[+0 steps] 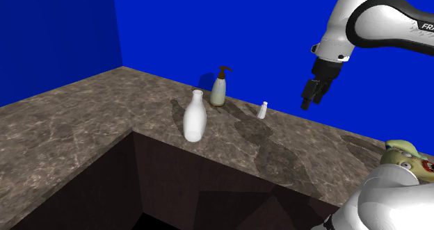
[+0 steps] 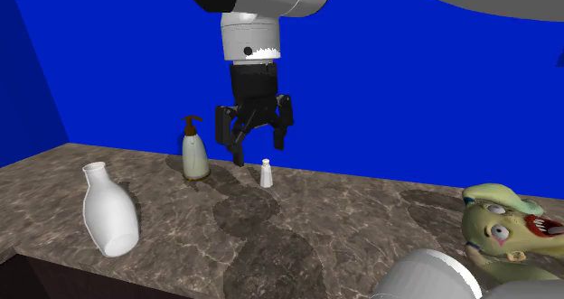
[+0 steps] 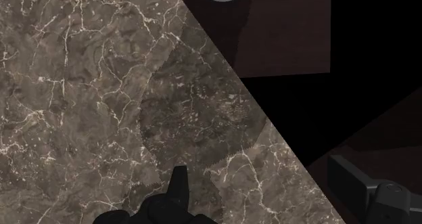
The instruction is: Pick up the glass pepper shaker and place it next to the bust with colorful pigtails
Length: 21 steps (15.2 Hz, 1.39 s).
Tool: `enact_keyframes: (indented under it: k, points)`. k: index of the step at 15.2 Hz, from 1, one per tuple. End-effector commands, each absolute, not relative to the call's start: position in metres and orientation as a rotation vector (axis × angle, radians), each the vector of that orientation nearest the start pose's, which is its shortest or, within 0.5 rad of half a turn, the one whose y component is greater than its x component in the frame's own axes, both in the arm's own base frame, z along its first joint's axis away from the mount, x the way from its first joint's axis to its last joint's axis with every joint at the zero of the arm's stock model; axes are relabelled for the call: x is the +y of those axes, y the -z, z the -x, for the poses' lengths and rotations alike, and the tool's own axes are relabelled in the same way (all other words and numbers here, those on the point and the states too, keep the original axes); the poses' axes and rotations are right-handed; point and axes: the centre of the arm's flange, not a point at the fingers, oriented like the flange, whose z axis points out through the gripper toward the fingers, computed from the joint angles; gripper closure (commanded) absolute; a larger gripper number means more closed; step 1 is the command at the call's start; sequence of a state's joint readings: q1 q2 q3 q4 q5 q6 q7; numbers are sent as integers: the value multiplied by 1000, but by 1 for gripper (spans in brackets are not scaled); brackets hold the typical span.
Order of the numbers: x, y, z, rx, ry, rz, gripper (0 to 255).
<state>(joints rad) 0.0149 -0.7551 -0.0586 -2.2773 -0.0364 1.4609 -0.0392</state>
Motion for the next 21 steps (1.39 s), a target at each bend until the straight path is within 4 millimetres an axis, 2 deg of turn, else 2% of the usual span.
enact_keyframes:
  k: [1,21]
  points:
    - [-24,-608,-304,-15,-97,3134,0]
    - [-172,-480,-455,-167,100,3172,0]
